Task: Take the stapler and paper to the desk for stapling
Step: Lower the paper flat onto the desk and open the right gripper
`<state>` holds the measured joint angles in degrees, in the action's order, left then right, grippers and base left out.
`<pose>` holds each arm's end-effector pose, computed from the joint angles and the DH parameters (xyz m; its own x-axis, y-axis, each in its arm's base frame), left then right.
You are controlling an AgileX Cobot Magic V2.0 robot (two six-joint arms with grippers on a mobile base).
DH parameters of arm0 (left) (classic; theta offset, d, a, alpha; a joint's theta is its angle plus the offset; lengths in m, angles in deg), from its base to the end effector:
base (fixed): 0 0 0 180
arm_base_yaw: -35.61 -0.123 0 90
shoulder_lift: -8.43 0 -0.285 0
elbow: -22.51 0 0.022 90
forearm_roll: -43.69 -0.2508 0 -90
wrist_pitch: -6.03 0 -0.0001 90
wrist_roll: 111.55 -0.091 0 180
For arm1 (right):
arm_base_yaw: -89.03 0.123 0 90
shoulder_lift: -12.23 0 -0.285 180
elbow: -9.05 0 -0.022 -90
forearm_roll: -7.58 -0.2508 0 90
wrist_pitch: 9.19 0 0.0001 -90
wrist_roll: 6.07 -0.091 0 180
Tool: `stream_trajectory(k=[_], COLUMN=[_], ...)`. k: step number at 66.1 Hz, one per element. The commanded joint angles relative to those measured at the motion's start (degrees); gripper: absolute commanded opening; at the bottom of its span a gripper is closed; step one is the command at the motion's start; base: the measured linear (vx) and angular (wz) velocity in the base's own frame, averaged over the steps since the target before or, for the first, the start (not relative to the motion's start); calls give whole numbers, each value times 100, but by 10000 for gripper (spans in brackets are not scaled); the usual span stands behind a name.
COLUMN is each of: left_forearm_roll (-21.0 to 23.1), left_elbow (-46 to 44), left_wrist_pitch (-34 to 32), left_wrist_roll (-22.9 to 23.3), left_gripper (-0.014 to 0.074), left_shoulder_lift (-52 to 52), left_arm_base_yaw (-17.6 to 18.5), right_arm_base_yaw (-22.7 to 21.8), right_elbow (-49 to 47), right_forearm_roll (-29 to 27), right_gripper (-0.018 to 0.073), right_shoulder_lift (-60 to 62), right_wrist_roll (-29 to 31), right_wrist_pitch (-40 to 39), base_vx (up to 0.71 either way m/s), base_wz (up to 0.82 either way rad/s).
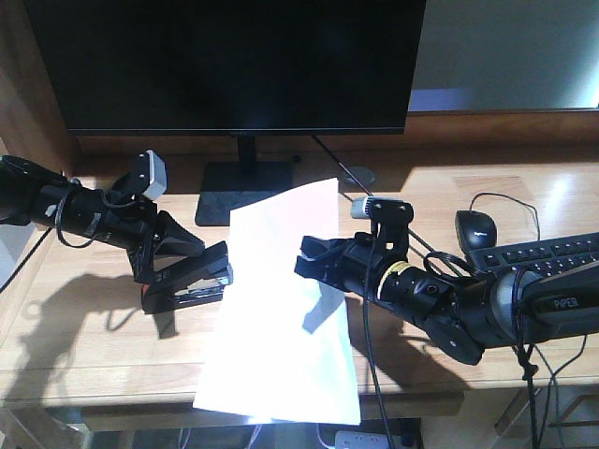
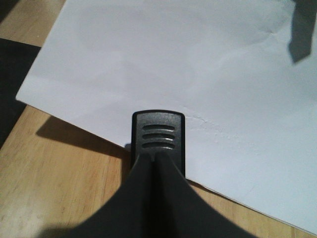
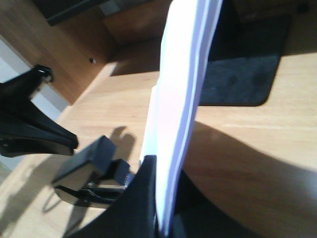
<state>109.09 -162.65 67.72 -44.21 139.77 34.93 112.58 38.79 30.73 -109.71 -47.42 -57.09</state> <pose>0.4196 -0.0679 0.1543 -0.1832 0.5481 -0.8161 0.9672 0.2490 -0.0498 0.3311 0.1732 0.1302 -0.5045 0.2269 -0.8331 -0.4680 0.7389 0.4847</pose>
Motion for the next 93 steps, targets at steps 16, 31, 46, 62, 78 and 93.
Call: stream_trajectory(k=[16,31,46,62,78,93], left_forearm_roll=[343,343,343,343,343,343], left_elbow=[-123,-123,-123,-123,-123,-123], left_wrist_pitch=[193,193,193,193,193,193], left_wrist_roll=[57,57,57,57,57,57], left_gripper=[-7,-7,-7,-7,-7,-7], left_shoulder_lift=[-377,-377,-377,-377,-377,-377], left_arm_base_yaw=[21,21,21,21,21,21], right_arm_base_yaw=[3,3,3,3,-3,-16], right_elbow=[-156,-585,-1279,-1748,-1934,-1934], right_forearm_roll=[75,98,457,993,973,783], right_gripper=[-5,-5,0,90,377,556], right_shoulder_lift=[249,-188,-709,-872,-872,-825], right_wrist_roll=[-220,-225,-853,-1271,-1222,-782], right_wrist_pitch=[-735,-480,-68,244,1022,1115], base_vx=[0,0,0,0,0,0], base_wz=[0,0,0,0,0,0])
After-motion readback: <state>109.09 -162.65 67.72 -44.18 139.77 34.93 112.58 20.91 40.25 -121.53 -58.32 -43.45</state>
